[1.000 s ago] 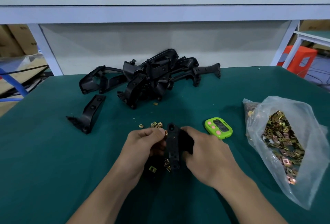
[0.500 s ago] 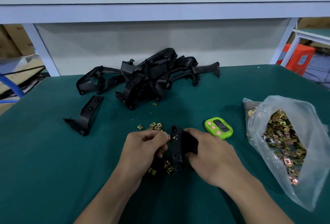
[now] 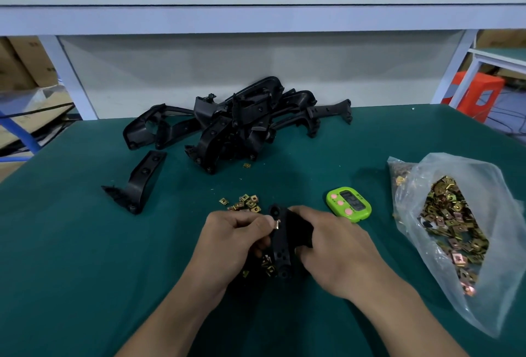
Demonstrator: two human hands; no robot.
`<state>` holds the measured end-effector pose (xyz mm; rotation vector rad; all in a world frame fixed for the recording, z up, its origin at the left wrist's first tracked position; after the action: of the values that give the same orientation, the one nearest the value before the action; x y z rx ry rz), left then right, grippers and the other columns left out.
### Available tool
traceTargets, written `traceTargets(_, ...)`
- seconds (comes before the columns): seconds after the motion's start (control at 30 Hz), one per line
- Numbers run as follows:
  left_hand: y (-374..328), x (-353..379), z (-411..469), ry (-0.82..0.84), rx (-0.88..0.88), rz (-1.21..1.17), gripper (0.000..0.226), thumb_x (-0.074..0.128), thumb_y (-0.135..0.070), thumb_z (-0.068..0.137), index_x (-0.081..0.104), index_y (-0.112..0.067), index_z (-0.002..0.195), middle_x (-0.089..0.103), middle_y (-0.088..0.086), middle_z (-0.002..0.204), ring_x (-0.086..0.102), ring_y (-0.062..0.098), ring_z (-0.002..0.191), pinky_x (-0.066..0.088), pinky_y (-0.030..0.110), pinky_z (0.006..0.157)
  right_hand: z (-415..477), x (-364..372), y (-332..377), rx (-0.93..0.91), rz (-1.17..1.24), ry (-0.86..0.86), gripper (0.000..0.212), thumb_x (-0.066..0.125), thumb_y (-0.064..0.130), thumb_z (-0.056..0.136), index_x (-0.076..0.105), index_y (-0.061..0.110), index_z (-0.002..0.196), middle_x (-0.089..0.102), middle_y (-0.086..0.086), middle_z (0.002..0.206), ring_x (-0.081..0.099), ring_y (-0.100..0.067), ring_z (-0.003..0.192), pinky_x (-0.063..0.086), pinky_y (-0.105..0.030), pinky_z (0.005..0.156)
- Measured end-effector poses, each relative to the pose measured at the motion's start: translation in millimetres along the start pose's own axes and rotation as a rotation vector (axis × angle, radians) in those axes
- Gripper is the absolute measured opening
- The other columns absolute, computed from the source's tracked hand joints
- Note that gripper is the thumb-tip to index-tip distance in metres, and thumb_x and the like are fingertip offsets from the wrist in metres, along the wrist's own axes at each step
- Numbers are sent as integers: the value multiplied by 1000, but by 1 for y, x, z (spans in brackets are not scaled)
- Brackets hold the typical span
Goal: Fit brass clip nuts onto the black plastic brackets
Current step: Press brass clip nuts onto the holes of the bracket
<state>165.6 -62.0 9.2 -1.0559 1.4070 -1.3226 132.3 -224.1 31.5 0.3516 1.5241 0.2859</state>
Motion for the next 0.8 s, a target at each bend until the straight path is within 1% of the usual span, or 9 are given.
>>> traceTargets(0.17,-4,5,-9,-118,15,72,30,71,-40,90,79,-16,76,72,16,72,66,34,64,56,51,65,-3,-1,1,-10,-31,-58,58,59,33,87,37,49,138,70,10,115,65,-28,100,49,-36,80)
traceTargets(0.27,-15,8,-16,-196,63,171,39,69,-57,76,75,-18,75,70,3,63,63,18,54,52,45,54,-5,-3,3,-6,-30,-124,48,56,34,87,39,41,131,72,4,102,67,-31,94,49,-39,75)
traceTargets(0.37,-23,13,-14,-222,111,249,8,77,-41,81,77,-35,76,71,-9,60,68,13,53,55,33,48,-5,-5,0,13,-26,-166,39,56,32,86,42,37,122,72,4,92,67,-31,87,43,-38,67)
traceTargets(0.43,-25,13,-13,-254,150,349,16,76,-39,86,74,-32,72,67,-11,54,63,11,47,47,25,41,-4,-4,-2,21,-34,-165,41,56,32,85,42,38,123,72,3,95,67,-32,89,45,-39,69)
traceTargets(0.5,-26,14,-11,-259,183,418,29,66,-51,89,71,-29,70,64,-12,52,58,9,45,41,18,42,-3,-3,-5,25,-29,-161,43,57,35,85,42,40,125,72,4,98,67,-31,91,45,-39,70)
traceTargets(0.57,-28,4,-3,-267,200,399,41,49,-62,91,73,-34,74,65,-16,59,60,1,56,42,12,51,-1,-2,-11,43,-3,-163,39,59,39,85,44,41,122,70,6,92,65,-30,86,41,-37,68)
traceTargets(0.67,-37,-19,17,-288,300,547,25,55,-43,100,78,-37,106,69,-27,93,58,-7,96,37,1,82,2,-4,-22,94,33,-168,31,59,42,86,47,41,115,57,9,76,53,-28,73,40,-36,65)
traceTargets(0.73,-33,-24,27,-272,320,799,20,68,-30,95,78,-34,112,62,-25,102,49,0,100,33,5,88,3,-4,-28,118,71,-170,31,60,43,85,49,43,114,57,12,76,54,-27,74,42,-35,65)
traceTargets(0.8,-21,-22,33,-246,282,951,26,74,-31,91,76,-34,117,58,-18,105,47,7,100,38,19,91,4,-1,-29,115,86,-156,30,60,43,85,49,44,113,61,13,79,59,-26,77,44,-35,66)
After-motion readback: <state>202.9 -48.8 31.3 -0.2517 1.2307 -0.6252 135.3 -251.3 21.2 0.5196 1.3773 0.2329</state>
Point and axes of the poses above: each hand's wrist, its own z-axis towards the middle knuckle, its own x-axis out of the palm, y = z × x, the point moved 10 cm from there along z, towards the middle knuckle
